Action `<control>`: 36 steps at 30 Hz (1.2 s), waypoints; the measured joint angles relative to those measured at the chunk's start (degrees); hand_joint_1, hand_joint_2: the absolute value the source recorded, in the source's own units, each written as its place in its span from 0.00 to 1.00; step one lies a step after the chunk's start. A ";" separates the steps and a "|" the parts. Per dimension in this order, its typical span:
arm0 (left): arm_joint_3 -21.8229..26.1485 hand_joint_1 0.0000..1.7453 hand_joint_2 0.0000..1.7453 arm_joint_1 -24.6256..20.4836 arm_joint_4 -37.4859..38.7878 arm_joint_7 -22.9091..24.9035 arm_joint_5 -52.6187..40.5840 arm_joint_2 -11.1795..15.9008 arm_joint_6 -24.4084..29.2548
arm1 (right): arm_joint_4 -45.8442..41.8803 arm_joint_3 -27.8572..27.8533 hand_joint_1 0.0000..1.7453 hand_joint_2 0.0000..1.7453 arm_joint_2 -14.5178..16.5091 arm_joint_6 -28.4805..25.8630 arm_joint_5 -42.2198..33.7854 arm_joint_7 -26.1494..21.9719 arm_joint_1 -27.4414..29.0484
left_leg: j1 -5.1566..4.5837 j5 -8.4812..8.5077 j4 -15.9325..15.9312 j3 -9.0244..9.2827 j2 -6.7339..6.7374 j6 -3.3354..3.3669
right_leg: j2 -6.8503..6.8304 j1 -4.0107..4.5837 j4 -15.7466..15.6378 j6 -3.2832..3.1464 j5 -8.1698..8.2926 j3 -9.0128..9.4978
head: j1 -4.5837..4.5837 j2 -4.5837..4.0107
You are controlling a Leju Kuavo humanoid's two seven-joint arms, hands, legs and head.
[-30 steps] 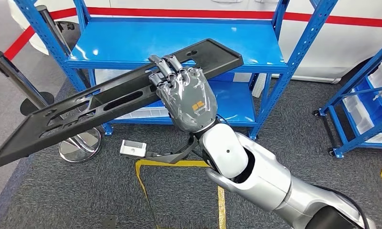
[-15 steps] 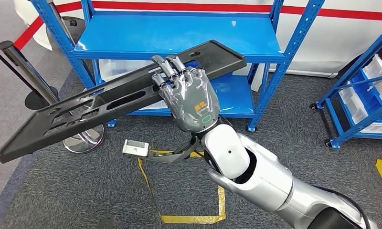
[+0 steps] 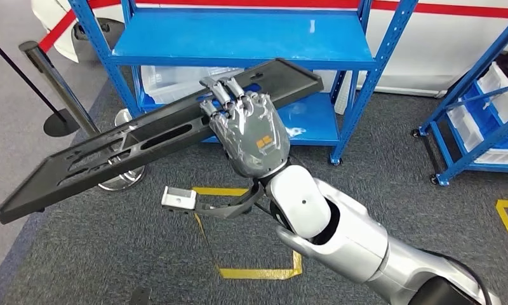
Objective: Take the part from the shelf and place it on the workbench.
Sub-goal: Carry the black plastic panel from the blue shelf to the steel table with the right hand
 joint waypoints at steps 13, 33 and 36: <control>0.00 0.00 1.00 0.09 0.00 -0.35 -0.06 0.18 -0.42 | -0.41 0.00 1.00 1.00 -0.54 0.40 -0.83 0.08 0.37 | 0.10 4.83 0.73 -5.36 -2.00 0.46 | 3.20 -0.25 0.59 -0.17 -7.52 6.87 | 0.22 0.00; -0.11 0.00 1.00 0.42 0.04 0.29 -0.20 0.43 -0.89 | -1.07 -0.01 1.00 1.00 -0.59 0.29 -0.85 0.21 0.28 | -0.15 4.66 -0.24 -3.91 1.33 1.13 | -2.76 0.11 2.50 0.19 -7.29 4.27 | 0.04 0.00; -0.13 0.00 1.00 0.25 0.04 0.27 -0.30 0.44 -0.90 | -1.26 -0.02 1.00 1.00 -0.73 0.20 -0.44 0.27 0.46 | -0.12 5.29 -0.24 -4.59 0.02 1.75 | -0.27 -0.07 12.52 0.61 -12.80 0.09 | 0.14 0.00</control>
